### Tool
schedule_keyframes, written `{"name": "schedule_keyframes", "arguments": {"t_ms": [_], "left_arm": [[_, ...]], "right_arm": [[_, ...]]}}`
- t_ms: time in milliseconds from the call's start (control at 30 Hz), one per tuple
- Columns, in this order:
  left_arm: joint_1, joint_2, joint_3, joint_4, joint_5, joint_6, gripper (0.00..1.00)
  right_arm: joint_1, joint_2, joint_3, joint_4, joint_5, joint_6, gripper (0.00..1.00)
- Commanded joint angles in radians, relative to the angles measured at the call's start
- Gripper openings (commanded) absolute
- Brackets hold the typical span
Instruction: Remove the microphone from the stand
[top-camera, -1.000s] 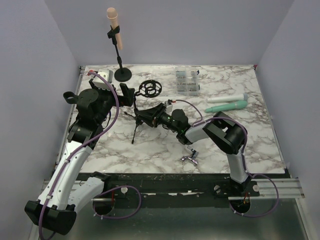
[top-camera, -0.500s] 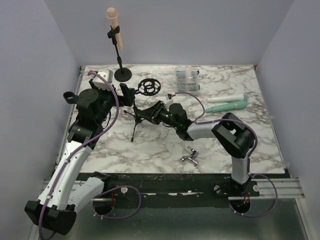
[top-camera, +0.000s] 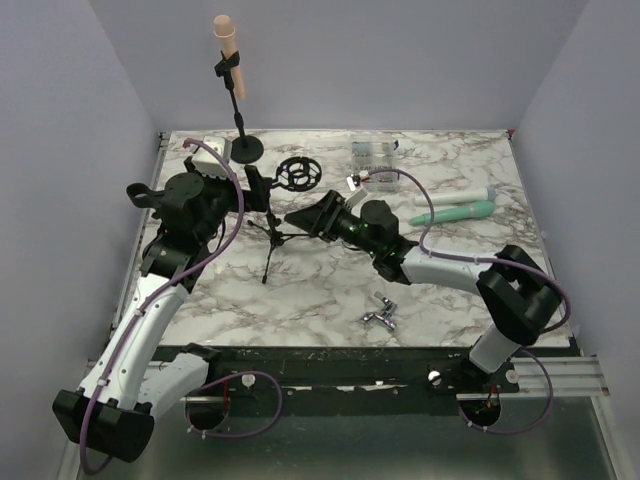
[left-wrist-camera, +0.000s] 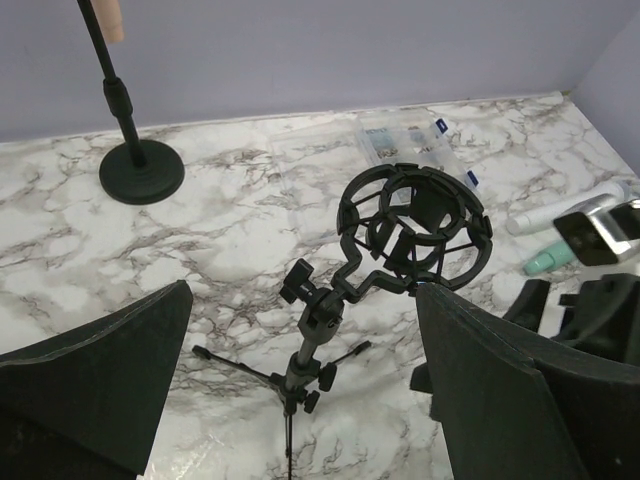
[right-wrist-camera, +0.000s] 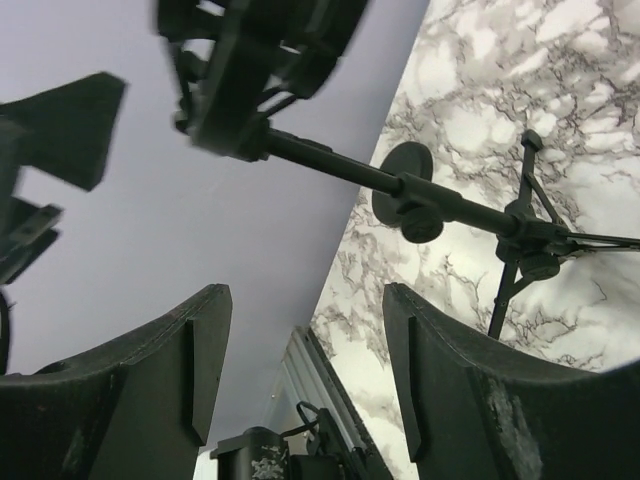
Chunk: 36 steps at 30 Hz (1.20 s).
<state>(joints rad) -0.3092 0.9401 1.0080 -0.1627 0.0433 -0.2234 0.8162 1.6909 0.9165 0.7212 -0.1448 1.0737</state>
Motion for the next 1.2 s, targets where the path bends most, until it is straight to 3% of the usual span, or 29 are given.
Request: {"name": "schedule_keyframes", "arguments": {"t_ms": [0,433,667,933,1100,1167], "left_arm": [[-0.004,0.031,0.030,-0.007,0.034,-0.026,0.99],[-0.004,0.192,0.005,-0.018,-0.079,-0.132,0.92],[-0.019,0.132,-0.058,0.031,-0.121,-0.125,0.88],[-0.024,0.142,-0.042,-0.003,-0.015,-0.168,0.95],[-0.024,0.108,-0.139,0.000,0.108,-0.223,0.93],[-0.024,0.102,-0.164,-0.036,0.084,-0.258,0.98]], "right_arm": [[-0.001,-0.097,-0.062,-0.061,0.057,-0.072,0.69],[-0.012,-0.235,-0.190,-0.060,0.107,-0.092,0.71],[-0.014,-0.351,-0.258,-0.088,0.131,-0.169,0.74],[-0.015,-0.496,-0.242,-0.311,0.236,-0.448,0.82],[-0.015,-0.590,-0.273,-0.397,0.314,-0.604,0.82],[-0.015,-0.633,-0.284,-0.429,0.340,-0.634,0.82]]}}
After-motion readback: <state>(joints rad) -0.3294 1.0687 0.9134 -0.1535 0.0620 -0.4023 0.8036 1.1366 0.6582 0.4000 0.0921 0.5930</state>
